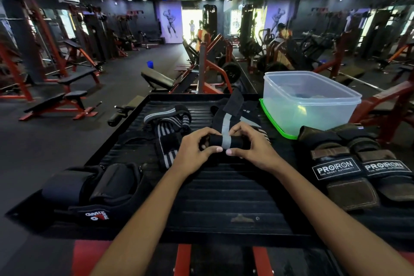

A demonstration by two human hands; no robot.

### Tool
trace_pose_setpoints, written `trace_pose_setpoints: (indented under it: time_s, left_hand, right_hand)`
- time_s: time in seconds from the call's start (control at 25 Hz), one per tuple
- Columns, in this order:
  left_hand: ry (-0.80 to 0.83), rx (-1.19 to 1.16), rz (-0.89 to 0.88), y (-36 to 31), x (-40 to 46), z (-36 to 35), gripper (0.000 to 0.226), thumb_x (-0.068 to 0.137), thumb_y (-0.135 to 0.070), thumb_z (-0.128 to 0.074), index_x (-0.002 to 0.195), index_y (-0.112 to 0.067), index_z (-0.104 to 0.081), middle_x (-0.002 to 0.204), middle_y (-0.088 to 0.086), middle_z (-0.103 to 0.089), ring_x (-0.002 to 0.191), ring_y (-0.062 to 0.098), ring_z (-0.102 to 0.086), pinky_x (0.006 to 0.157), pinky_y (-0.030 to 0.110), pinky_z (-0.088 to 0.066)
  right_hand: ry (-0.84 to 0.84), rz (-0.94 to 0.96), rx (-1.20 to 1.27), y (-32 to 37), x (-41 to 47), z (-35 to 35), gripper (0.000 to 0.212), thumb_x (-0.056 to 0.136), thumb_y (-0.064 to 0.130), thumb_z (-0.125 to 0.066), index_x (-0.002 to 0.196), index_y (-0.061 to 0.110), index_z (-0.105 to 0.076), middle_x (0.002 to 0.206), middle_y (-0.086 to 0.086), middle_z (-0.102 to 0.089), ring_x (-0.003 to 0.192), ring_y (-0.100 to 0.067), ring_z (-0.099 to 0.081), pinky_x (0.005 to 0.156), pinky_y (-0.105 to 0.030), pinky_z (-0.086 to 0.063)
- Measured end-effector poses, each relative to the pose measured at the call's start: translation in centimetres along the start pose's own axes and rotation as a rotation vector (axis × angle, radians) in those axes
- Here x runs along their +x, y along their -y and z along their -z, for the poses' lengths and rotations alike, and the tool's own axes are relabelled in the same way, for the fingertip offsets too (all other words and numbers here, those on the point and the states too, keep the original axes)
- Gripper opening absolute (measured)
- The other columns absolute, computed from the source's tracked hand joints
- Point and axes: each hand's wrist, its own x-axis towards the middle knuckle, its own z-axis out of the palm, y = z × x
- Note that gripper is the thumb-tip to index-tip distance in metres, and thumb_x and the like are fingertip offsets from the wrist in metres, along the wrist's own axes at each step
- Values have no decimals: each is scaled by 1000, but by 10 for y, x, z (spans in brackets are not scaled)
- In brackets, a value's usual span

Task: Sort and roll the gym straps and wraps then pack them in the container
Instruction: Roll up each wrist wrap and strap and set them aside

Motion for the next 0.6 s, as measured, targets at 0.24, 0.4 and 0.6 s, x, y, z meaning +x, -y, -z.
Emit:
trace_pose_setpoints:
  time_s: [0.24, 0.4, 0.6]
  left_hand:
    - [17, 65, -128, 3, 4, -4, 34, 78, -27, -77, 110, -22, -65, 111, -6, -61, 106, 3, -55, 87, 12, -43]
    - [20, 84, -144, 4, 7, -2, 36, 77, -19, -79, 110, -19, -66, 110, -6, -65, 106, 8, -58, 91, 14, -43]
    - [28, 75, -145, 4, 6, -1, 30, 85, -20, -72, 114, -17, -66, 110, -6, -67, 102, 9, -61, 89, 23, -47]
  right_hand:
    - [-97, -38, 17, -3, 1, 2, 26, 74, 18, -82, 91, 9, -64, 91, -5, -70, 89, -24, -65, 81, -37, -49]
    - [-95, -61, 26, -5, 4, 0, 19, 79, 23, -78, 90, 18, -63, 90, -4, -69, 77, -21, -62, 74, -43, -51]
    - [-37, 23, 76, 1, 2, -3, 38, 72, 7, -82, 102, 15, -60, 90, 11, -63, 80, 1, -58, 73, -17, -47]
